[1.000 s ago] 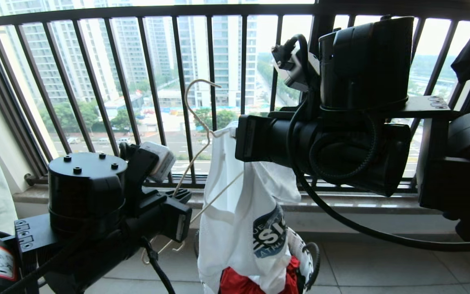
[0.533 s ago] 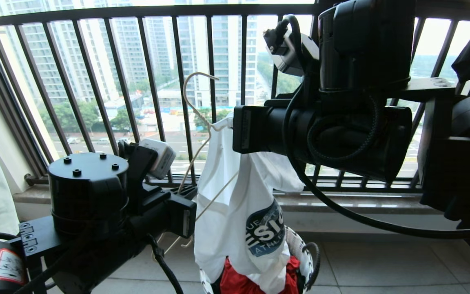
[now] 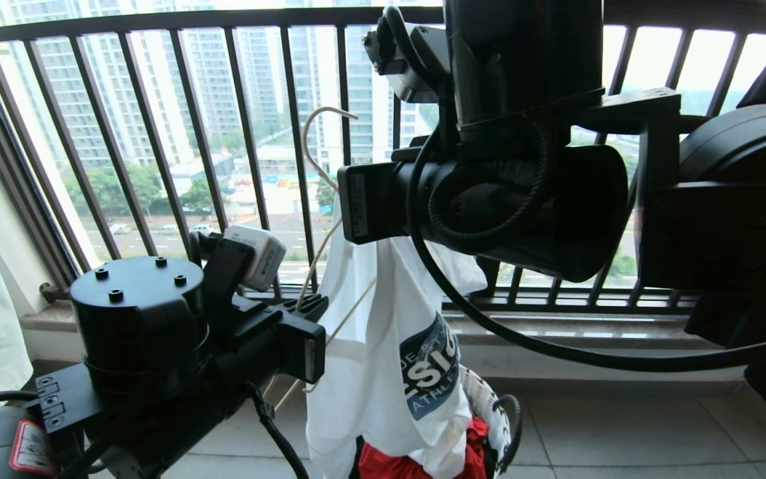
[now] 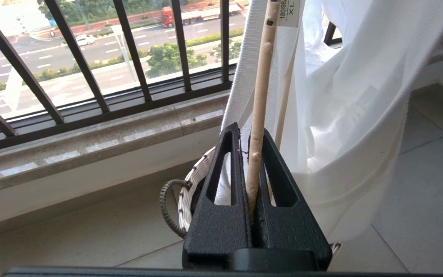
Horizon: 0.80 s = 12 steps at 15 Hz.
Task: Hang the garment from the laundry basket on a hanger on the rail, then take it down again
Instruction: Hang the clothes on the clothes rack
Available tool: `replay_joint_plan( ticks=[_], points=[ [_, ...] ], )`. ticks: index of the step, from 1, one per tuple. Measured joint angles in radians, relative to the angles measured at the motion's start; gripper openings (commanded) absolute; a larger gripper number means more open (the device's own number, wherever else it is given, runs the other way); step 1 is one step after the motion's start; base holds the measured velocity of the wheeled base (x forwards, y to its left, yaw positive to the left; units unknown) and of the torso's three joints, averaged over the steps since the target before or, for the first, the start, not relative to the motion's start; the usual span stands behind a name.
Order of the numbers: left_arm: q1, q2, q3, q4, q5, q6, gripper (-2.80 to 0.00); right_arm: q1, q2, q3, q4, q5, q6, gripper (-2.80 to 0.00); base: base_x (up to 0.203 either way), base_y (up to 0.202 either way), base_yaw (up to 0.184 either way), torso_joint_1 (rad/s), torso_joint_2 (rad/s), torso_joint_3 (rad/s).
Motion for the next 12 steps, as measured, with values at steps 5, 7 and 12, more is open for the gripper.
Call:
replay_joint_plan(
  ticks=[5,7,12],
  points=[
    [0.0,0.004,0.004,-0.002,-0.002,0.0,-2.8,0.045,0.026,-0.028,0.019,-0.041,-0.028,-2.8,0.0,0.0,0.0,0.0,0.0,0.0],
    [-0.001,0.004,0.004,-0.008,-0.001,-0.003,-2.8,0.058,0.033,-0.03,0.021,-0.051,-0.031,-2.8,0.0,0.0,0.0,0.0,0.0,0.0],
    [0.0,0.017,0.007,-0.09,-0.002,-0.007,-2.8,0.082,0.041,-0.031,0.034,-0.07,-0.031,-2.8,0.0,0.0,0.0,0.0,0.0,0.0]
  ],
)
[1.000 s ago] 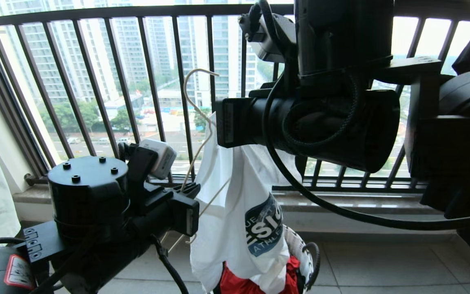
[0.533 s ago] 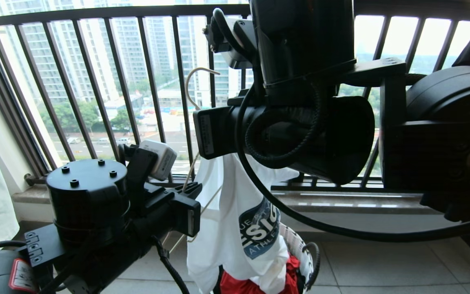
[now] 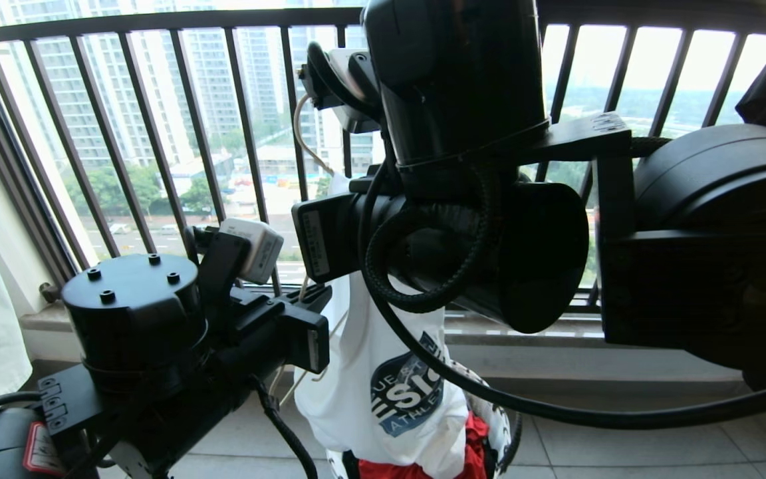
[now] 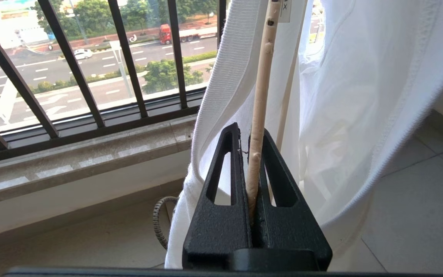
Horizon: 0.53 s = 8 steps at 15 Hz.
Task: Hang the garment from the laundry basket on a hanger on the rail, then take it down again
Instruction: Hang the clothes on the clothes rack
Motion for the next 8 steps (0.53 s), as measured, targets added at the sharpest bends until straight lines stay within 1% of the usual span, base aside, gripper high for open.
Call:
replay_joint_plan(
  ticks=[3,4,8],
  points=[
    [0.0,0.003,0.0,-0.005,0.0,-0.003,-2.8,0.002,0.002,-0.001,0.0,-0.008,-0.002,-2.8,0.0,0.0,0.0,0.0,0.0,0.0],
    [0.0,0.004,0.0,-0.013,0.0,-0.01,-2.8,0.003,0.003,-0.001,0.001,-0.01,-0.001,0.0,0.0,0.0,0.0,0.0,0.0,0.0],
    [0.0,0.004,-0.002,-0.039,0.001,-0.017,-2.8,0.006,0.0,0.001,0.002,-0.018,0.0,0.0,0.0,0.0,0.0,0.0,0.0,0.0]
  ],
)
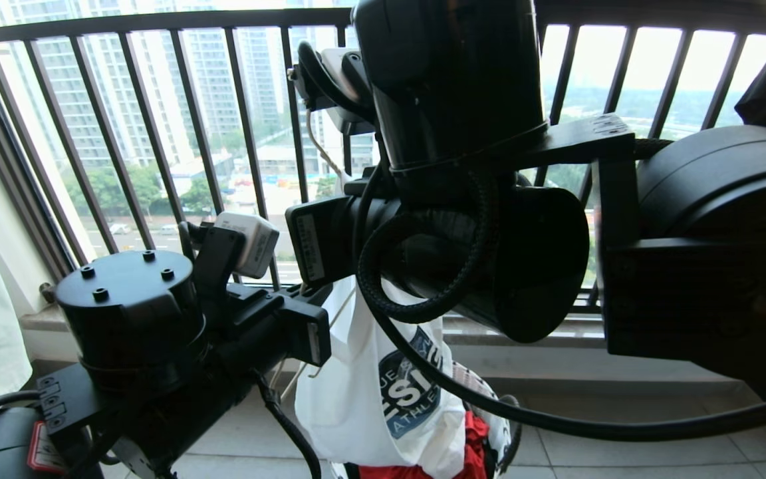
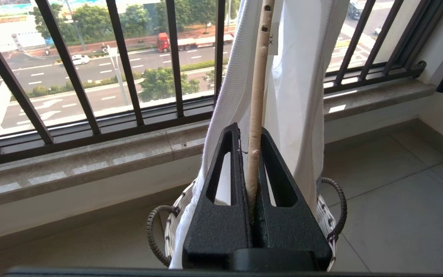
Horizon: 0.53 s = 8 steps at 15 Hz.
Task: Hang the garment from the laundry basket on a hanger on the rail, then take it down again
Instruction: Hang the clothes on the clothes rack
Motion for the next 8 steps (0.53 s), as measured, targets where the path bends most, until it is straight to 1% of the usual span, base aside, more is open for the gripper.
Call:
replay_joint_plan(
  ticks=[4,7,8],
  points=[
    [0.008,-0.012,-0.005,-0.003,0.004,-0.002,-2.8,0.001,-0.025,0.015,0.028,-0.044,0.0,0.0,0.0,0.0,0.0,0.0,0.0,0.0],
    [0.014,-0.027,-0.008,-0.003,0.004,-0.001,-2.8,0.001,-0.09,0.038,0.131,-0.065,0.019,0.0,0.0,0.0,0.0,0.0,0.0,0.0],
    [0.016,-0.032,-0.009,-0.004,0.003,-0.001,-2.8,0.001,-0.115,0.05,0.162,-0.076,0.028,-2.8,0.0,0.0,0.0,0.0,0.0,0.0]
  ],
)
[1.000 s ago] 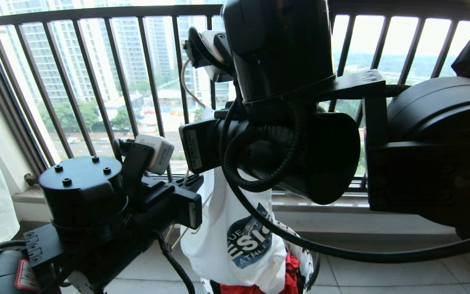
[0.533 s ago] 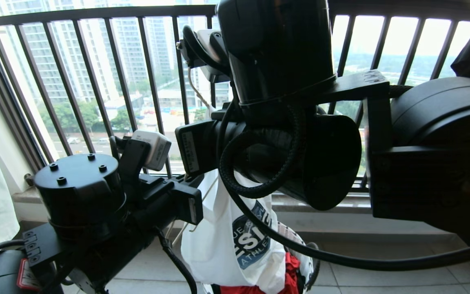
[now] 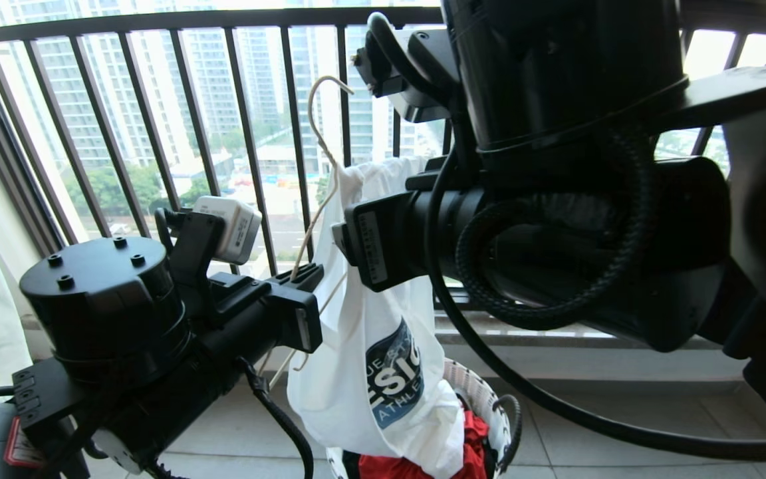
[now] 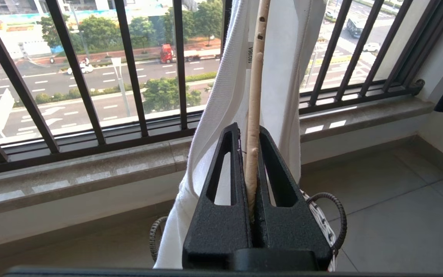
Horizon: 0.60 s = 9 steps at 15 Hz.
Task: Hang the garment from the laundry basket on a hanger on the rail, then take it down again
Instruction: Hang the clothes on the clothes rack
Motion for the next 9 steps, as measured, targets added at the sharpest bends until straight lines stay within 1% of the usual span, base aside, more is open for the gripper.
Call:
replay_joint_plan(
  ticks=[3,5,7,9],
  points=[
    [0.001,-0.02,-0.005,0.0,-0.004,-0.01,-2.8,-0.008,-0.068,0.055,0.026,-0.021,0.004,-2.8,0.0,0.0,0.0,0.0,0.0,0.0],
    [0.001,-0.032,-0.006,0.001,-0.007,-0.012,-2.8,-0.04,-0.092,0.074,0.029,-0.023,-0.002,-2.8,0.0,0.0,0.0,0.0,0.0,0.0],
    [0.0,-0.043,-0.006,0.002,-0.011,-0.017,-2.8,-0.092,-0.109,0.08,0.026,-0.022,-0.039,-2.8,0.0,0.0,0.0,0.0,0.0,0.0],
    [0.0,-0.051,-0.005,0.002,-0.04,-0.044,-2.8,-0.151,-0.118,0.08,0.022,-0.018,-0.113,-2.8,0.0,0.0,0.0,0.0,0.0,0.0]
  ],
)
